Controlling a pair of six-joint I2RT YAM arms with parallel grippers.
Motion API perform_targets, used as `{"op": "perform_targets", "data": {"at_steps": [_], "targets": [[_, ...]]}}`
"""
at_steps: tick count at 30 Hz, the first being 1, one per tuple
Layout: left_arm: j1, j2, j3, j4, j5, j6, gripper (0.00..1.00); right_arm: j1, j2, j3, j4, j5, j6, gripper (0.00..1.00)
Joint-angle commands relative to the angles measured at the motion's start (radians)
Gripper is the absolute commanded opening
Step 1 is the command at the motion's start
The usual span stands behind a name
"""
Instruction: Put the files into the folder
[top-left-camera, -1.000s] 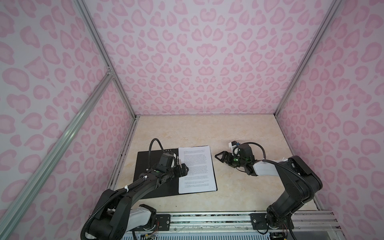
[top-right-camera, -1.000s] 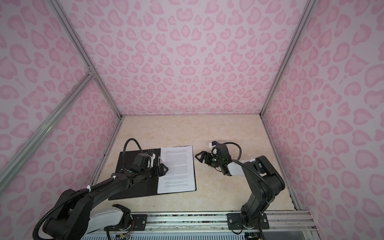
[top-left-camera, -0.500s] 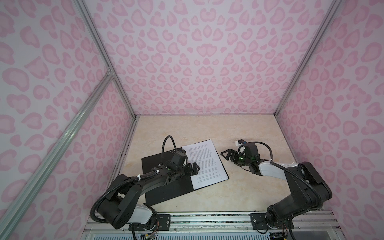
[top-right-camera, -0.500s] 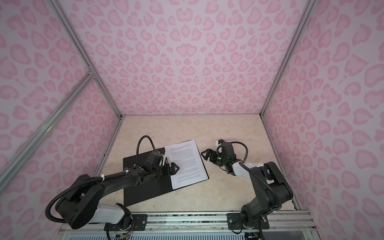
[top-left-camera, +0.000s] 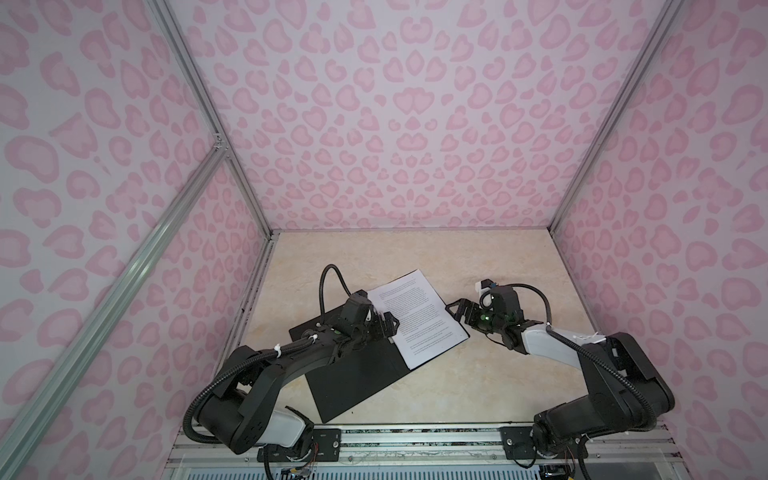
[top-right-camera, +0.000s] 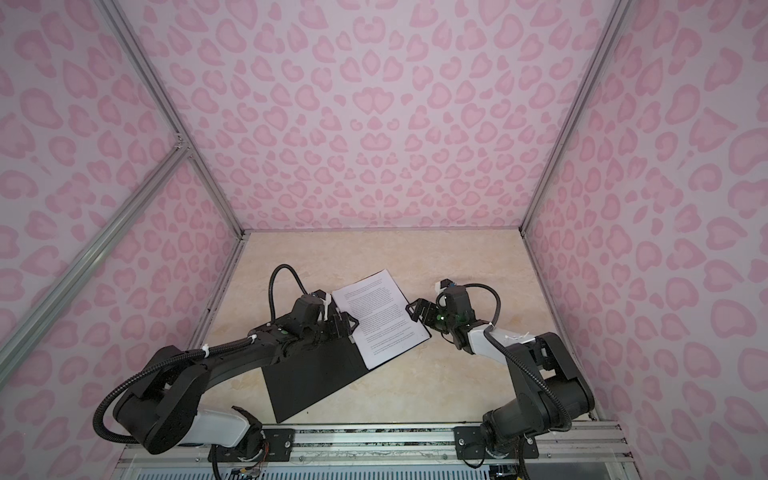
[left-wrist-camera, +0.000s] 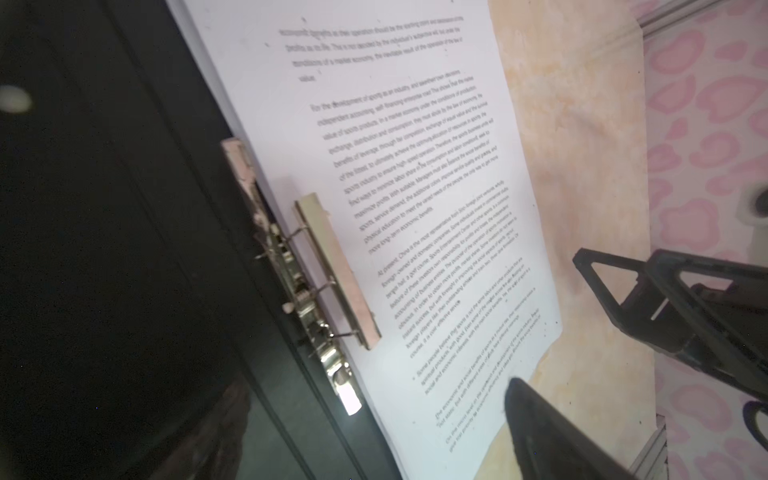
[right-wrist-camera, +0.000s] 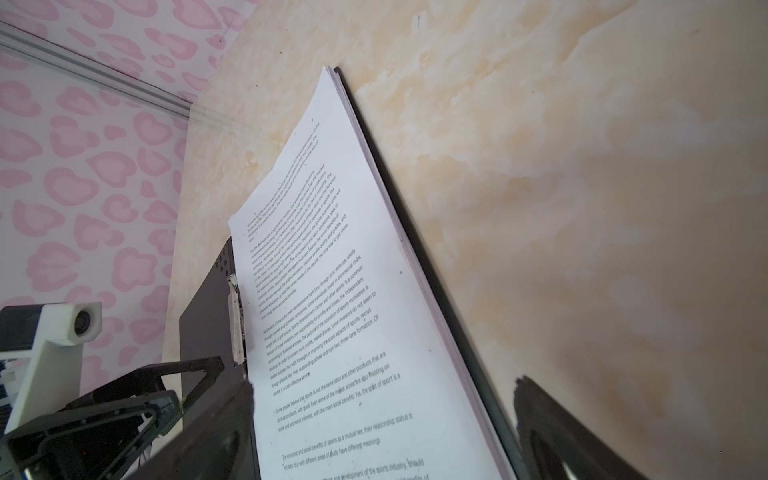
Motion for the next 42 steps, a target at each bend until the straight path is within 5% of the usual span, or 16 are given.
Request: {"op": "perform_targets", "data": {"at_steps": [1, 20, 42], "targets": [[0.035, -0.005, 0.008, 0.026, 0.059, -0.004, 0.97, 0.017, -0.011, 0.005, -0.013, 0.02, -0.033, 0.97], [0.152, 0.266, 0.124, 0.235, 0.191, -0.062, 0.97, 0.02, 0.007, 0.003, 0.028, -0.019, -0.024, 0.97], [0.187, 0.273, 0.099, 0.366, 0.263, -0.09, 0.98, 0.02, 0.045, 0.007, 0.054, -0.048, -0.008, 0.97]]}}
